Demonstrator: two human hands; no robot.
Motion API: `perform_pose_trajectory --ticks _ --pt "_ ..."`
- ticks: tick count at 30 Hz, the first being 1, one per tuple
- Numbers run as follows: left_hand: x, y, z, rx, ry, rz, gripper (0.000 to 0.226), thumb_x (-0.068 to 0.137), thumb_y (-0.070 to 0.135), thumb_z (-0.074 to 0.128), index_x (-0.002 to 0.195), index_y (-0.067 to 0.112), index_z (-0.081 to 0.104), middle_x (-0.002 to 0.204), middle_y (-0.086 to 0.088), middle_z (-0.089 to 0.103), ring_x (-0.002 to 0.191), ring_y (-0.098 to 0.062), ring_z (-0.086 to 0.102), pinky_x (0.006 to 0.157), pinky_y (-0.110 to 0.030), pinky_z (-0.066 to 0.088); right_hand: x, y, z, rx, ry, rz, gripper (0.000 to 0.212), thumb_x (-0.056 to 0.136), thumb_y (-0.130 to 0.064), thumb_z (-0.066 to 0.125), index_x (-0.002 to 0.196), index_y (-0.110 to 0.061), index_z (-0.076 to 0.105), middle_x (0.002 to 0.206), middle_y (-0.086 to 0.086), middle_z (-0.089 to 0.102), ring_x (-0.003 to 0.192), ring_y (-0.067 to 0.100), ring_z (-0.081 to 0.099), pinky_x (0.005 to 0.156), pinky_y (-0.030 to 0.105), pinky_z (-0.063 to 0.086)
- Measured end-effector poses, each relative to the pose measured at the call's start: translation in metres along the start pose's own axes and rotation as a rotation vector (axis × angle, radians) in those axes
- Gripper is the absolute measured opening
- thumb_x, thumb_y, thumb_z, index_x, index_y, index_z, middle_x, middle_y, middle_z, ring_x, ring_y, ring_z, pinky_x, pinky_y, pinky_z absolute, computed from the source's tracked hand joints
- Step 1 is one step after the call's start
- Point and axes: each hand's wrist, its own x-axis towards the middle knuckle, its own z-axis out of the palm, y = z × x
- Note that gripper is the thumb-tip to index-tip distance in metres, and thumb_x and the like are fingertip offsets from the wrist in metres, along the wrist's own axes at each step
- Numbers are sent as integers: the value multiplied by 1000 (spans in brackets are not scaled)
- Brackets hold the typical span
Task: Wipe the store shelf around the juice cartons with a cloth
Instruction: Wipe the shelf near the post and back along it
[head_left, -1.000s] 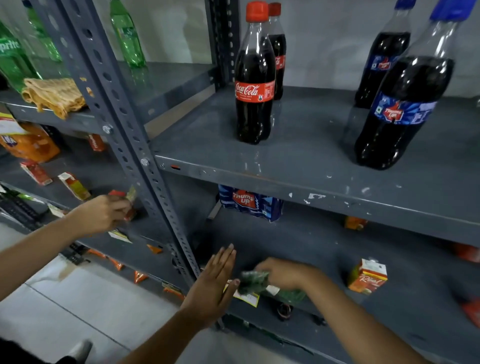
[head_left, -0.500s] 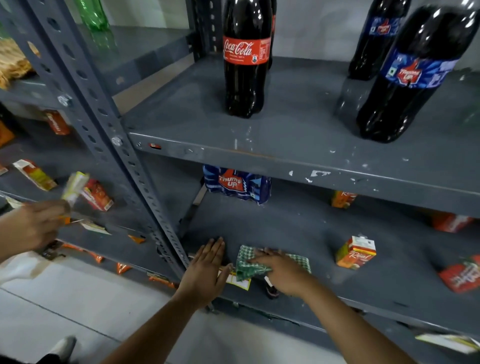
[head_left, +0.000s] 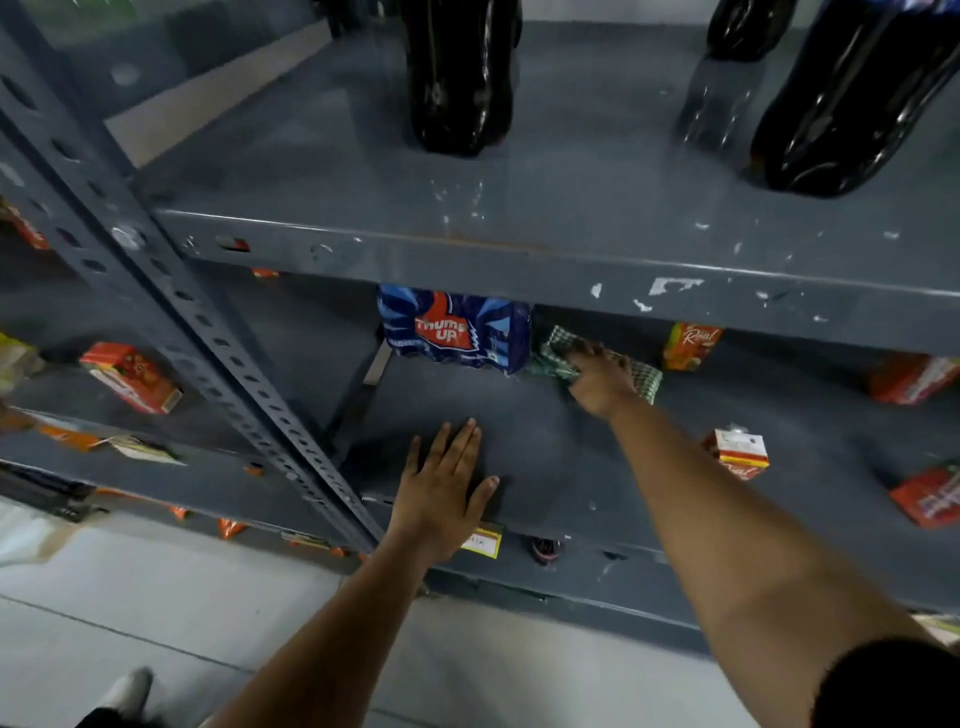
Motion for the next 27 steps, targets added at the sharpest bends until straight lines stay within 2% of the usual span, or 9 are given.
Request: perform_pose_trajectory --ticks 3,7,12,14,15,17,19,23,27 --pt "-2 -7 8 -41 16 -16 73 97 60 3 157 20 7 165 7 6 152 -19 2 121 -48 -1 -24 -9 24 49 -5 -100 56 90 -18 53 141 -38 41 160 -2 20 149 20 10 120 49 0" --pt "-13 -44 25 -59 19 -56 67 98 51 14 156 17 17 164 4 17 151 -20 11 121 -51 6 -79 -47 75 185 -71 -232 65 84 -6 59 139 -38 45 159 -6 23 149 17 10 120 45 -4" --pt "-30 -79 58 -116 -9 -96 65 97 45 19 153 14 31 160 2 29 149 -22 20 120 -49 9 -133 -65 134 257 -168 -215 68 85 0 54 140 -39 43 158 -12 24 149 13 9 119 40 -8" --pt "-34 -97 68 -161 20 -131 65 96 43 19 151 13 36 158 0 33 148 -22 22 121 -45 7 -145 -74 143 307 -232 -191 70 82 5 48 138 -38 47 156 -10 30 148 14 17 122 39 0" --pt "-37 -103 73 -192 31 -143 64 96 42 19 150 12 37 158 -1 34 148 -22 22 121 -42 6 -152 -75 146 325 -274 -166 69 82 5 47 136 -37 49 154 -7 35 146 17 24 122 38 11" --pt "-46 -104 82 -235 21 -119 63 98 41 19 149 10 40 156 -3 37 146 -24 26 121 -37 5 -167 -69 146 348 -342 -101 62 84 -2 48 135 -36 50 148 -1 45 136 26 41 112 36 33" --pt "-51 -95 89 -261 -4 -34 62 101 43 18 147 10 42 154 -5 40 145 -26 31 120 -37 8 -178 -62 139 354 -294 -38 57 85 -8 49 134 -38 47 139 4 55 124 32 52 99 38 46" --pt "-36 -66 89 -303 -59 30 64 99 44 17 150 12 37 158 -3 33 148 -22 23 122 -40 9 -185 -61 125 149 -125 41 68 85 -3 48 139 -44 36 134 2 56 113 33 59 88 41 51" --pt "-20 -15 86 -267 -94 84 67 98 46 12 152 11 33 160 -3 30 149 -22 17 122 -44 5 -219 -32 122 83 -264 159 71 87 -2 42 142 -47 32 138 6 47 117 33 55 93 42 49"
